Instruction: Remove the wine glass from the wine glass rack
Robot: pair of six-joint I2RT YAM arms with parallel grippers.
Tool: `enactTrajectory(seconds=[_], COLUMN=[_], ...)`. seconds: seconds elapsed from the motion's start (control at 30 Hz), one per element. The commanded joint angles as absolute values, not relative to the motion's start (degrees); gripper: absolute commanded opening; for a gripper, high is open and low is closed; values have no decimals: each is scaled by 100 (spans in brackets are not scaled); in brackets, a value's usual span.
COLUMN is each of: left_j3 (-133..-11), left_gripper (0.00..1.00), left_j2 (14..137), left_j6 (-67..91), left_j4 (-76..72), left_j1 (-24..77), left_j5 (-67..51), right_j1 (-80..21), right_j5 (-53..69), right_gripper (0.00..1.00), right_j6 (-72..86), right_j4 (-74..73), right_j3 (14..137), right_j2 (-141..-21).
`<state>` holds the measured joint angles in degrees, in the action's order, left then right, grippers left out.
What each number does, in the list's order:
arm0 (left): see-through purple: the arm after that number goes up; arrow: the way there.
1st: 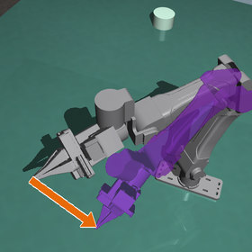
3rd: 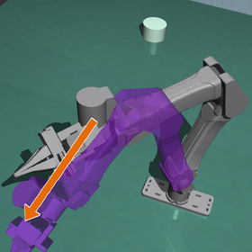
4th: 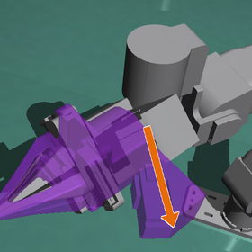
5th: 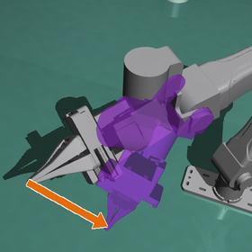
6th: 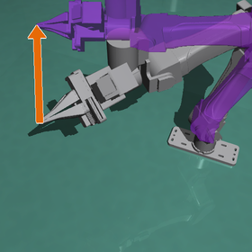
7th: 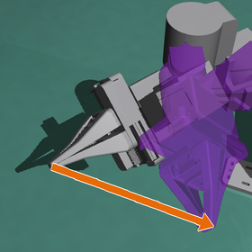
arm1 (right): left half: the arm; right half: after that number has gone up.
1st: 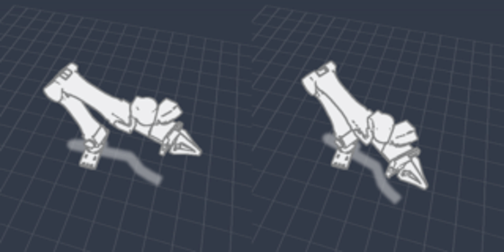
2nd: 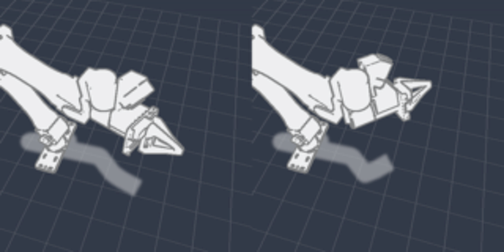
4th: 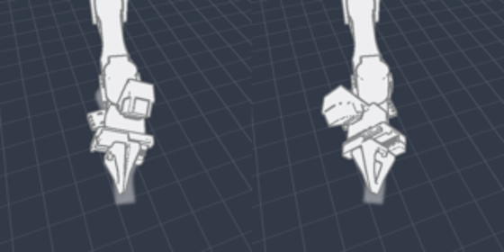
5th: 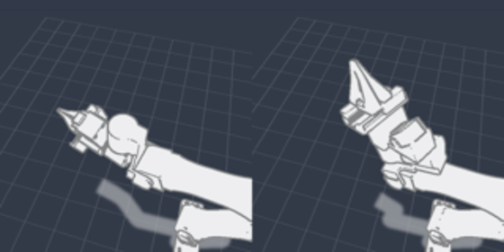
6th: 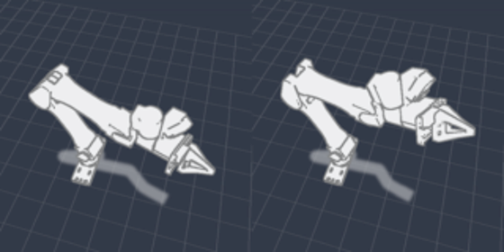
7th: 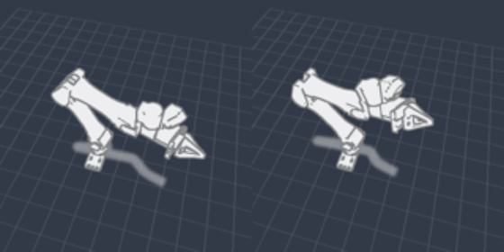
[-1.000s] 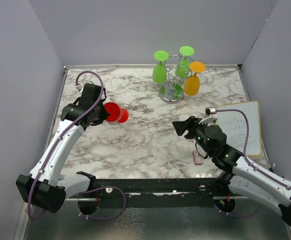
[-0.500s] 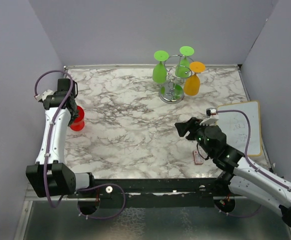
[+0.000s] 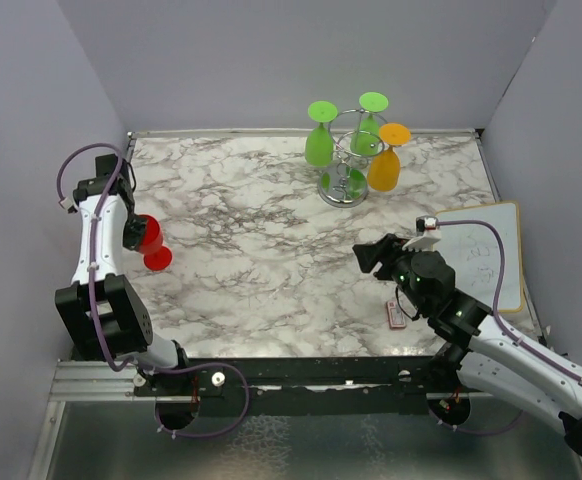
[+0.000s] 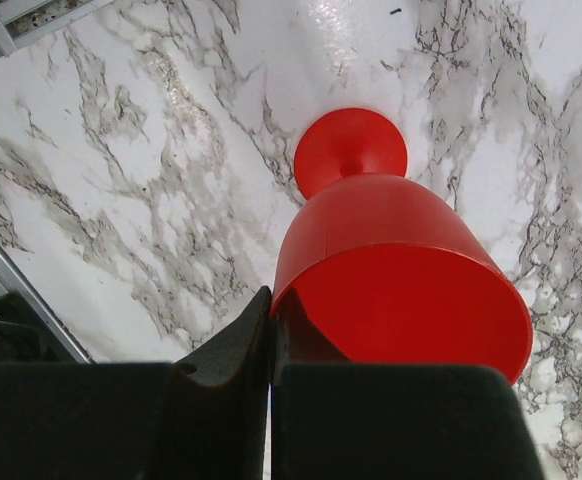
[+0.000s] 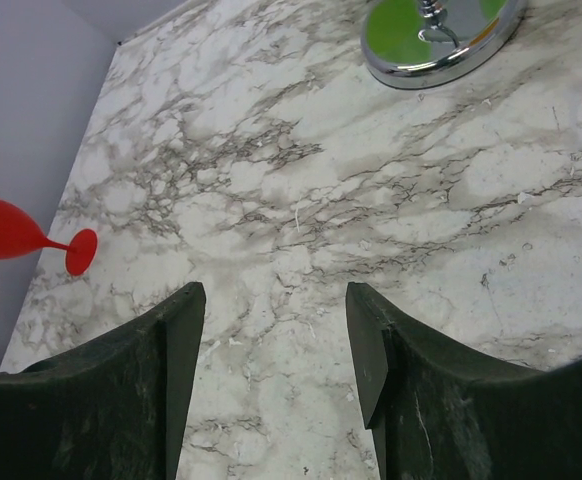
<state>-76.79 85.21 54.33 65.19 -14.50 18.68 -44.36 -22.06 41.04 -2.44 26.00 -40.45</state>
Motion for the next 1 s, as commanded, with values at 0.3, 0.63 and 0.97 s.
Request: enactTrajectory(seconds=[0.3, 0.63, 0.97], left_j3=[-7680, -8207, -8504], left_gripper=[41, 82, 83], left_j2=[8276, 7535, 6959], left_j6=[5309, 5153, 2754], left_j4=[6386, 6391, 4702], left_j1=[-1814, -1828, -1241], left_j5=[1345, 1619, -1412], right_j1=[-4456, -4460, -4456], right_j5=[-2443, -2483, -2562], right_gripper=[58, 57, 57], right_j6=[4212, 4211, 4039], right_j4=[-261, -365, -453], right_j3=[2672, 2675, 2728], right_j2=[-3976, -3850, -3845])
